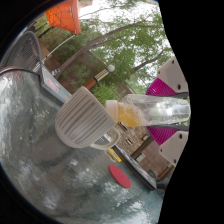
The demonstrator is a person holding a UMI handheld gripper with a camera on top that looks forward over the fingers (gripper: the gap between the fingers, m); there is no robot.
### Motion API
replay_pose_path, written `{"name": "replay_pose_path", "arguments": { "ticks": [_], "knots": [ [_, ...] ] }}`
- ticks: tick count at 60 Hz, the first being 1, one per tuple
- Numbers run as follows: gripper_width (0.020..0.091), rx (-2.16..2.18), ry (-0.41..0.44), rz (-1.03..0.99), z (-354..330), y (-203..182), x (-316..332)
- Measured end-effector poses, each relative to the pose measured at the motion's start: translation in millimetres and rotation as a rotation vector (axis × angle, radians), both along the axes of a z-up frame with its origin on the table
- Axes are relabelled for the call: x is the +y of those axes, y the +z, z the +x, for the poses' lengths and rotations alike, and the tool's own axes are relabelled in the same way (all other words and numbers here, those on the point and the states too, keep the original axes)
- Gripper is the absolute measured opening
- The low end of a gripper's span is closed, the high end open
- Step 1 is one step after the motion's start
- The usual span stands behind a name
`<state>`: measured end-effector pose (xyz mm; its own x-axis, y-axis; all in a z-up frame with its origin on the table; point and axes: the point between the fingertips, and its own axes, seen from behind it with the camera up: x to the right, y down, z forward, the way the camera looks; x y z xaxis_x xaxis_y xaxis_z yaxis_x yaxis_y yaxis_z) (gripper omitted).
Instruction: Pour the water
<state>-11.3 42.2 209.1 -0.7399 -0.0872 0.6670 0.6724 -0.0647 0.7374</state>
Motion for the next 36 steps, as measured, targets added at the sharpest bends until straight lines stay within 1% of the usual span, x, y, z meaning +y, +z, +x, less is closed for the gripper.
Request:
{"name": "replay_pose_path", "arguments": {
  "ticks": [5, 9, 12, 17, 20, 23, 24, 26, 31, 36],
  "knots": [
    [0.0381, 0.019, 0.015, 0.0, -1.0, 1.3, 0.6],
    [0.0381, 0.075, 0.049, 0.008, -5.8, 7.1, 1.3],
    [0.038, 0.197, 0.065, 0.03, -5.7, 19.5, 0.3],
    [0.038, 0.575, 0.093, 0.055, 1.8, 44.1, -5.0],
    [0.038, 0.853, 0.108, 0.064, 11.4, 51.9, -7.4],
    [0.0381, 1.148, 0.127, 0.051, 21.1, 50.1, -7.9],
    [0.0381, 1.245, 0.133, 0.041, 23.0, 42.6, -3.1],
    [0.0383, 1.434, 0.141, 0.031, 31.7, 39.8, -6.5],
    [0.0383, 1.836, 0.166, -0.039, 39.6, 7.4, 2.6],
    [0.0383, 2.164, 0.14, -0.122, 45.6, -31.4, 17.6]
  ]
}}
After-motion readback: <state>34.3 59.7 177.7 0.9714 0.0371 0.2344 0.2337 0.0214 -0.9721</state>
